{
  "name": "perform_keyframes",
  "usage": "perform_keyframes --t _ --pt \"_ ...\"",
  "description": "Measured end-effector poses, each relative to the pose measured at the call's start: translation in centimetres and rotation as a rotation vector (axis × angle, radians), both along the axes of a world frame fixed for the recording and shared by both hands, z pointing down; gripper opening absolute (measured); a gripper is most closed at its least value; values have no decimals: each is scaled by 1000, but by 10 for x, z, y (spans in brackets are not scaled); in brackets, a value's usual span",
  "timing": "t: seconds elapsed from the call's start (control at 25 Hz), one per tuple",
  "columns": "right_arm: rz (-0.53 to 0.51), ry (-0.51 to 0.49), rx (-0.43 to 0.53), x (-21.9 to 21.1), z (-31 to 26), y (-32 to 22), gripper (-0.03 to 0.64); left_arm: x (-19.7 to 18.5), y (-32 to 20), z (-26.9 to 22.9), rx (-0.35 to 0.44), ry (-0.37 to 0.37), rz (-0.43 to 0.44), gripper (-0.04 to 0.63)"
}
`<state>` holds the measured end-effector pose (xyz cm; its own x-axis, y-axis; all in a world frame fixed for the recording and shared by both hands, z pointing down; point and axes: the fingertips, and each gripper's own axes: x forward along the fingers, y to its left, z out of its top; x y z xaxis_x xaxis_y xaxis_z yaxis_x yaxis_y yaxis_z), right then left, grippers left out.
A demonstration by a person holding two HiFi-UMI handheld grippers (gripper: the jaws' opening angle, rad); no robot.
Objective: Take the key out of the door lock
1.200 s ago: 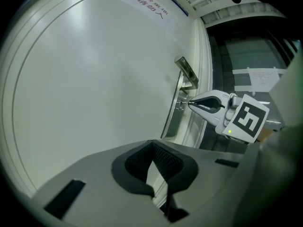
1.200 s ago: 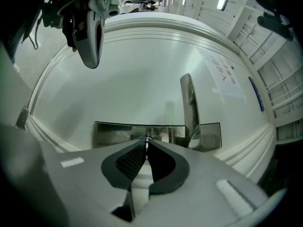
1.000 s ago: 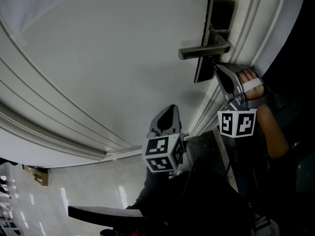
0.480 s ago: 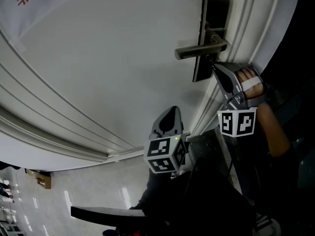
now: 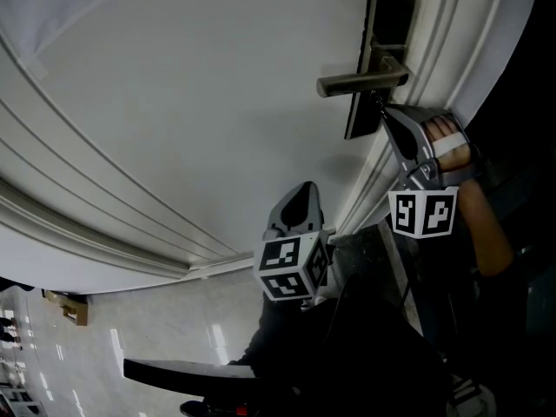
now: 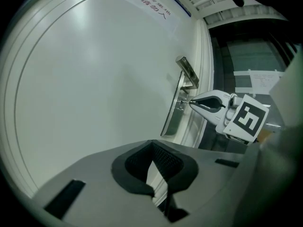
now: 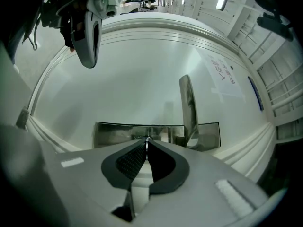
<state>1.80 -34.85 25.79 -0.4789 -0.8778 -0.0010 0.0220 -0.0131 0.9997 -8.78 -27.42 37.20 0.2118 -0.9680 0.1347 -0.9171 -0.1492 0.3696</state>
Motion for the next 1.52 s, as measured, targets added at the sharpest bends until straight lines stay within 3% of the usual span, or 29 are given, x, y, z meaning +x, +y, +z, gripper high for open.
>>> perform_keyframes --t 1.52 --pt "17 -6 0 2 1 4 12 -4 -9 -5 17 0 17 0"
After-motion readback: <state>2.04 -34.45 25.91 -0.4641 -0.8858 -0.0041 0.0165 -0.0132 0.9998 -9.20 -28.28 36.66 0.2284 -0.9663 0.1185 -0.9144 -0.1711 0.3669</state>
